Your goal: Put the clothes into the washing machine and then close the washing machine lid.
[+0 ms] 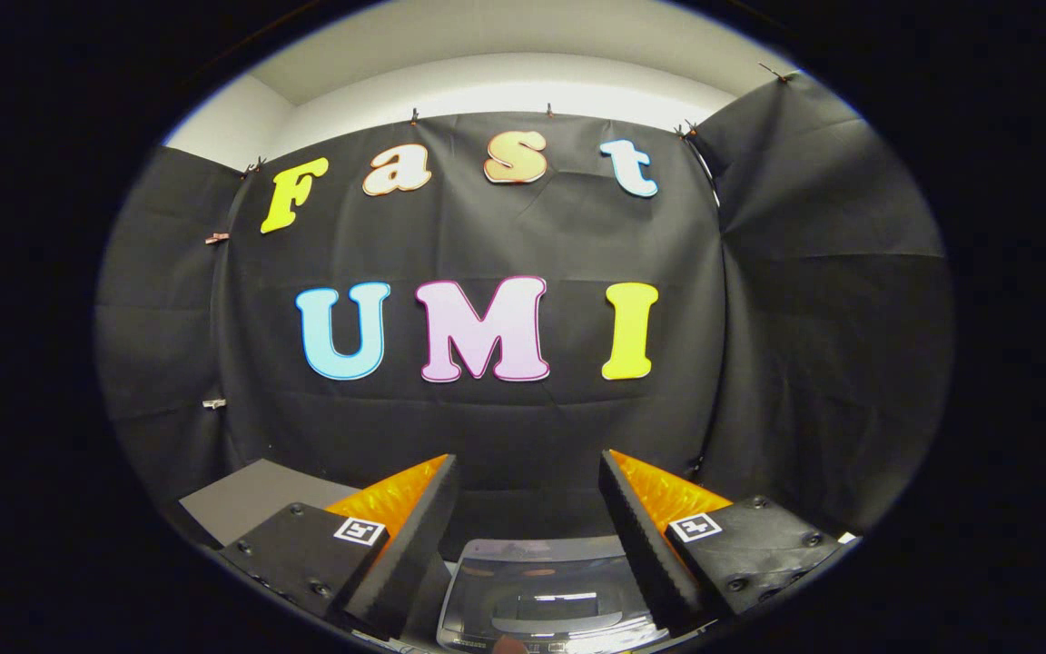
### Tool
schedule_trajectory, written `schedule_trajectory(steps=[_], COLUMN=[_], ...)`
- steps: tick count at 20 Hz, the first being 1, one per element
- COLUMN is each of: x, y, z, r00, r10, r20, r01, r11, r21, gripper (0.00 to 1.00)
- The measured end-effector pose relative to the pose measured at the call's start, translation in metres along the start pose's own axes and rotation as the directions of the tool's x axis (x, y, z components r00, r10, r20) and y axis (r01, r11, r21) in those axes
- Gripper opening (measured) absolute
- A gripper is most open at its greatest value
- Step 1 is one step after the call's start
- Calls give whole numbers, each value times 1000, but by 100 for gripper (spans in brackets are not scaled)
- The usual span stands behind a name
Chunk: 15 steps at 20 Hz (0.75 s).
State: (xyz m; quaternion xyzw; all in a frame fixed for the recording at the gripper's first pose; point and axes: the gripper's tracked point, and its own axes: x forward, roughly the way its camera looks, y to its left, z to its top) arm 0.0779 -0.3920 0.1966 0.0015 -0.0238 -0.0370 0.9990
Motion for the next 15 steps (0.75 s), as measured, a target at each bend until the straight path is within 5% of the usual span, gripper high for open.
schedule_trajectory(steps=[15], x=[-3], y=[-3], z=[17], r00=[999], r10=[-12], r20=[42], r01=[12], r11=[1000], r21=[-9], gripper=[98])
